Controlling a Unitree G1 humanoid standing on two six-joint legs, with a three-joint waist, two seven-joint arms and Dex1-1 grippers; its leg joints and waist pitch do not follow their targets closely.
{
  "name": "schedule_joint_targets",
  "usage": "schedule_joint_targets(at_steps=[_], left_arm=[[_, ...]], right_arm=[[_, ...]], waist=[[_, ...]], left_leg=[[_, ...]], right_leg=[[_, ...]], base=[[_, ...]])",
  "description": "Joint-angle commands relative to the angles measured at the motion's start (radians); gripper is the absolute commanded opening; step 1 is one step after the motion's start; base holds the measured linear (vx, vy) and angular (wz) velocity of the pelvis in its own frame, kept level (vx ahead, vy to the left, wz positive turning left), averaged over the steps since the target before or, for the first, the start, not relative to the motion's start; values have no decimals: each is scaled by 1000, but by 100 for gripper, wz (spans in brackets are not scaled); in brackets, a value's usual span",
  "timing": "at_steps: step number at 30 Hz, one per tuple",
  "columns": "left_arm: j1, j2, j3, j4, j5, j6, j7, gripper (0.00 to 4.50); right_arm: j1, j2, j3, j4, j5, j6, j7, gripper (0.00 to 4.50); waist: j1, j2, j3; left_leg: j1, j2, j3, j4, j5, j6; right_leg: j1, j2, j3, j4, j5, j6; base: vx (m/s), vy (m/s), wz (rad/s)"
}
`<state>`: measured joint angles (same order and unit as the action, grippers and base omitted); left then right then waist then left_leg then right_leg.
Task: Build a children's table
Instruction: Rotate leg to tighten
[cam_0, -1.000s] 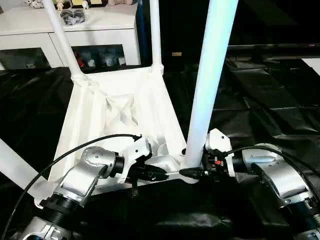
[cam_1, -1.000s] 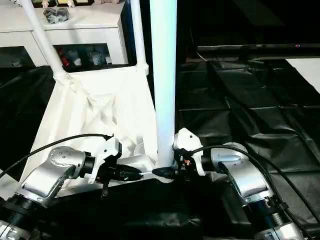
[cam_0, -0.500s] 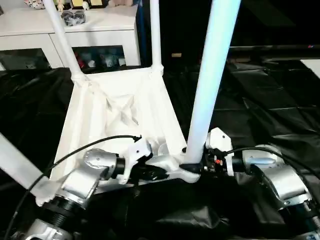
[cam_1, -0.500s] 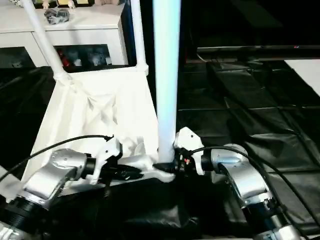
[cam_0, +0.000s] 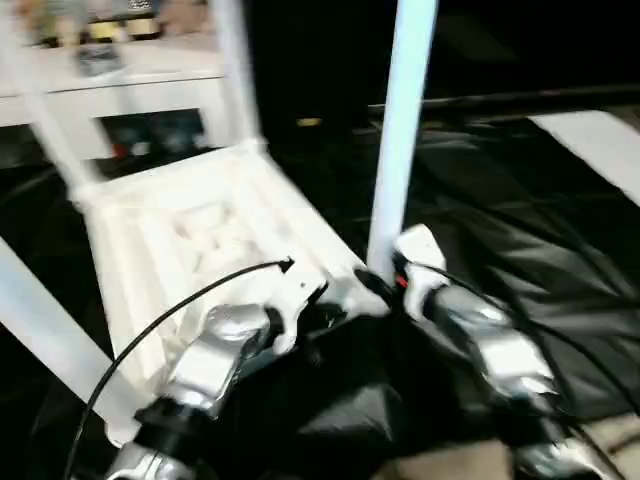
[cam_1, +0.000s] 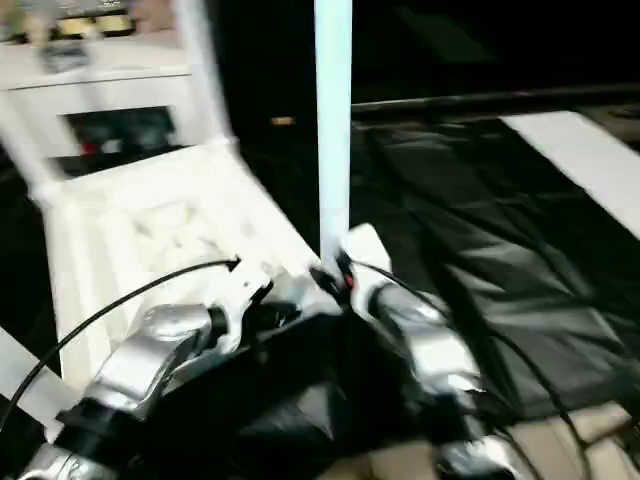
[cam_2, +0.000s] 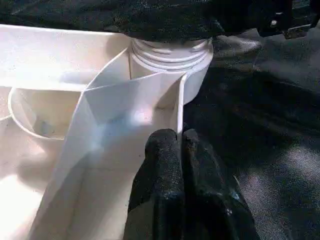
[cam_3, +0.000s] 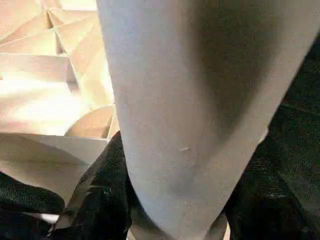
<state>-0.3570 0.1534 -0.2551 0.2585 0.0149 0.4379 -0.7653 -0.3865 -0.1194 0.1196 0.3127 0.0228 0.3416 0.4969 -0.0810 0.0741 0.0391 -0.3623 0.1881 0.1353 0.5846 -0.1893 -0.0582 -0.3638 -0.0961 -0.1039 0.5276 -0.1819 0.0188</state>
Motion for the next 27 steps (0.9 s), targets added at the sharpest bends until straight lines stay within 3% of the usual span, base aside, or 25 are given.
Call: schedule_joint_targets(at_steps=[1, 4, 5, 6, 7, 8, 9, 10, 12, 15, 16, 17, 18, 22, 24, 25, 26, 27], left_arm=[[-36, -51, -70, -47, -41, -37, -51, 0], [-23, -30, -73, -69, -54, -46, -91, 0], [-20, -19, -74, -73, -60, -54, -107, 0], [-12, 12, -76, -87, -81, -65, -164, 0], [-12, 12, -76, -87, -81, -65, -164, 0], [-8, 42, -74, -96, -95, -80, -214, 0], [-6, 58, -73, -99, -103, -85, -244, 0], [-5, 67, -72, -101, -109, -88, -262, 0], [-5, 88, -71, -104, -119, -93, -303, 0], [-8, 134, -71, -106, -132, -106, -386, 0], [-13, 155, -71, -102, -141, -110, -423, 0], [-13, 155, -71, -102, -141, -110, -423, 0], [-17, 177, -71, -95, -149, -112, -457, 0], [-25, 220, -77, -83, -173, -116, -529, 0], [-26, 226, -78, -85, -177, -112, -545, 0], [-27, 229, -78, -85, -180, -112, -553, 0], [-28, 231, -77, -82, -181, -115, -560, 0], [-31, 236, -77, -78, -183, -117, -573, 0]], right_arm=[[31, 69, 115, 16, 51, 37, 114, 267], [43, 37, 111, -30, 83, 50, 184, 286], [46, 17, 114, -47, 88, 52, 209, 312], [56, -48, 128, -97, 104, 53, 294, 318], [56, -48, 128, -97, 104, 53, 294, 324], [67, -118, 144, -145, 114, 48, 375, 324], [73, -154, 148, -166, 120, 43, 419, 334], [76, -175, 151, -177, 123, 39, 445, 347], [81, -217, 151, -197, 136, 37, 500, 347], [93, -308, 157, -237, 156, 40, 621, 347], [94, -345, 165, -243, 153, 35, 665, 347], [94, -345, 165, -243, 153, 35, 665, 347], [91, -375, 173, -239, 143, 24, 696, 347], [76, -391, 164, -231, 159, 24, 723, 315], [74, -389, 161, -236, 167, 27, 730, 303], [72, -390, 163, -239, 173, 30, 733, 290], [70, -391, 165, -243, 179, 34, 739, 279], [69, -389, 171, -248, 188, 38, 750, 279]], waist=[[-15, -5, -23], [-14, -9, -24], [-13, -10, -28], [-10, -7, -30], [1, -11, -36], [2, -7, -37], [13, -9, -43], [21, -14, -43], [36, -18, -46], [72, -25, -56], [77, -25, -57], [79, -23, -60], [92, -16, -65], [110, -18, -73], [122, -19, -76], [124, -19, -73], [129, -19, -65], [130, -19, -63]], left_leg=[[29, 24, -25, -101, -746, -32], [25, 19, -21, -95, -699, -27], [20, 17, -19, -91, -661, -21], [15, 17, -19, -92, -627, -15], [12, 22, -17, -92, -591, -3], [9, 25, -14, -94, -570, 1], [1, 28, -11, -94, -511, 14], [0, 31, 0, -94, -466, 31], [4, 29, 13, -86, -414, 51], [0, 32, 32, -70, -248, 104], [4, 33, 35, -67, -222, 110], [1, 33, 35, -64, -190, 119], [-4, 34, 37, -58, -96, 144], [-3, 32, 40, -45, -35, 165], [-6, 32, 42, -37, 0, 181], [-7, 33, 43, -38, -9, 182], [-7, 36, 43, -45, -84, 159], [-5, 37, 43, -48, -112, 145]], right_leg=[[11, -40, -7, -87, -616, -50], [8, -52, -3, -92, -659, -44], [10, -58, -3, -92, -658, -49], [12, -62, 1, -88, -642, -56], [13, -62, 13, -81, -589, -74], [11, -62, 19, -76, -551, -93], [18, -59, 27, -63, -461, -126], [13, -54, 36, -55, -382, -165], [7, -52, 48, -47, -354, -199], [7, -47, 71, -18, -235, -239], [4, -46, 73, -15, -202, -253], [10, -45, 73, -6, -162, -267], [17, -42, 70, 10, -48, -292], [19, -38, 71, 26, 51, -316], [13, -37, 71, 33, 86, -321], [10, -36, 71, 32, 72, -320], [10, -38, 69, 23, -38, -305], [9, -39, 70, 20, -78, -298]], base=[[0, 0, 0], [0, 0, 0], [0, 0, 0], [0, 0, 0], [0, 0, 0], [0, 0, 0], [53, -6, 11], [53, -6, 11], [56, -25, 14], [64, -32, 13], [72, -34, 12], [74, -29, 6], [65, -20, -3], [29, -7, -2], [0, 0, 0], [0, 0, 0], [0, 0, 0], [0, 0, 0]])
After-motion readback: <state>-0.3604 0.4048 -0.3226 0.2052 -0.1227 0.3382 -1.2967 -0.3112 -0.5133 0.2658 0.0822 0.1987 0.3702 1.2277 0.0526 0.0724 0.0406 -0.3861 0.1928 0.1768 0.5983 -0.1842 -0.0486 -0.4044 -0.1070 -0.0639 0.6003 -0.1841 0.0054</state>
